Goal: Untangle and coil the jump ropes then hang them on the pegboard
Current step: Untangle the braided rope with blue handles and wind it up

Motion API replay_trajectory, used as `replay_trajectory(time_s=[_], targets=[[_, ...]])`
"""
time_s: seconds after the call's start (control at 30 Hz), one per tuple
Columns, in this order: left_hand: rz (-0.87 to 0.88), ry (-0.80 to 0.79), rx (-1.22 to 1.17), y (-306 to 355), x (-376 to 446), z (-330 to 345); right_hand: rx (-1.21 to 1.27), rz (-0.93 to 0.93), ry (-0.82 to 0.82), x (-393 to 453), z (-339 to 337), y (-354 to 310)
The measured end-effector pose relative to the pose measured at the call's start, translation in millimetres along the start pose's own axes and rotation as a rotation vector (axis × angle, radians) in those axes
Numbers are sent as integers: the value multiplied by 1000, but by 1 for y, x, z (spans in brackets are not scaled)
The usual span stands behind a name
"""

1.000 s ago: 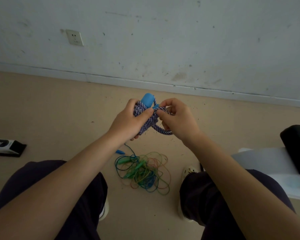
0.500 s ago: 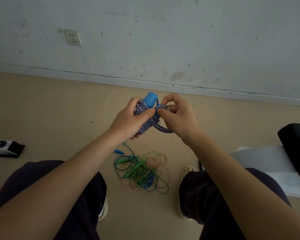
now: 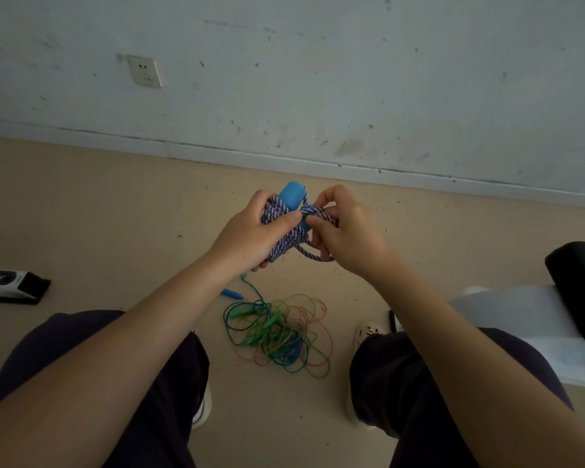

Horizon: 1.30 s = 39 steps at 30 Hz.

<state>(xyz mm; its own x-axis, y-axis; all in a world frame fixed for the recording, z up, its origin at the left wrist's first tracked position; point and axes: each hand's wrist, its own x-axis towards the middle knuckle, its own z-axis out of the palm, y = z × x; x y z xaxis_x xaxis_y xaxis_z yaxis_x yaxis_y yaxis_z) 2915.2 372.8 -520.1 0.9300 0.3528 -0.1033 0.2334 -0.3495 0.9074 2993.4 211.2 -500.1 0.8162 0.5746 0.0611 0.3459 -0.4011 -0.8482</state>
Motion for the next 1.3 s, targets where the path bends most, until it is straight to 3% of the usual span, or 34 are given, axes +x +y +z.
replay_trajectory(time_s=[0.1, 0.3, 0.53, 0.93, 1.3], targets=[[20, -9, 27, 1, 0, -1, -87, -46, 50, 0, 0, 2], [14, 31, 74, 1, 3, -8, 238, 31, 45, 1, -2, 2], [37, 35, 122, 0, 1, -7, 440, 130, 16, -1, -3, -2], [125, -48, 319, 3, -2, -8, 92, 117, -59, -1, -13, -4], [46, -140, 171, -2, 1, -5, 450, 34, 142, 7, -23, -2]])
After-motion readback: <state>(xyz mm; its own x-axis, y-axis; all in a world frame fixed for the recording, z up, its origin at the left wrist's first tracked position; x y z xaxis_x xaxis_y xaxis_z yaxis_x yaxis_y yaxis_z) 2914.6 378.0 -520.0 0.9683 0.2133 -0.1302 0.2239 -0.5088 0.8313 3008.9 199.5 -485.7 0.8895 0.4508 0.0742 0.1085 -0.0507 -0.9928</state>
